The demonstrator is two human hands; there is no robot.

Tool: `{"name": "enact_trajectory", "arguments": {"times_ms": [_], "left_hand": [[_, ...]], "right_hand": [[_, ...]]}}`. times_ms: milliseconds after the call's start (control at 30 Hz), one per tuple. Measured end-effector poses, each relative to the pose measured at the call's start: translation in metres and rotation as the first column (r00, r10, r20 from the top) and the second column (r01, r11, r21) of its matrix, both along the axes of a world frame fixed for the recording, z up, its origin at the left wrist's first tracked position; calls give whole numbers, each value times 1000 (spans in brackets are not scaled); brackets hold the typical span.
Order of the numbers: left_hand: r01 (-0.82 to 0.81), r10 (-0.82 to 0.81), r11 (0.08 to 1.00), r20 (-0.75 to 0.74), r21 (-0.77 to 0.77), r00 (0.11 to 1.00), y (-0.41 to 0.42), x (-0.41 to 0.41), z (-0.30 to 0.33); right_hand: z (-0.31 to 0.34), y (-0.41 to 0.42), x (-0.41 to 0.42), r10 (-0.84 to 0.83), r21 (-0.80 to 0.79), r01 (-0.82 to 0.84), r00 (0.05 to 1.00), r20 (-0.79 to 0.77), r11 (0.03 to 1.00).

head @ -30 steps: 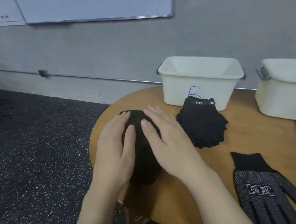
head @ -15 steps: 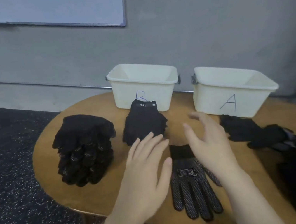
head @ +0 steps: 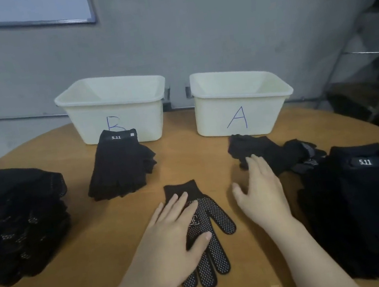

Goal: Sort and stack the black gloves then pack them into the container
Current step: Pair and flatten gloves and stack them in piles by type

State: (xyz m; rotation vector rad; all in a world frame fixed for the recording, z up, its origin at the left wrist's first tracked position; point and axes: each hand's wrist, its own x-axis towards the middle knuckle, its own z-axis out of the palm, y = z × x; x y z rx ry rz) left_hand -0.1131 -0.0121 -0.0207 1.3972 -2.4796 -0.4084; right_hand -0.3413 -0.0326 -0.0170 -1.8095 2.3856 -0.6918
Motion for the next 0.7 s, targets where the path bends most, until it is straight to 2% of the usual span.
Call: {"name": "enact_trajectory", "arguments": {"times_ms": [133,300,700], "left_hand": [[23,-22,999,23,-40,999,-8,-8,-3],[42,-41,999,26,-20,999,-11,-7,-3],[48,-46,999,56,-19,997,-13,-5,-8]], "right_hand": [[1,-16,-15,-116,64,107,983,146,992],[-10,-27,-25,-117,210,107,993,34,972],[-9,-20,-27,-57,72,52,996,67,996]]}}
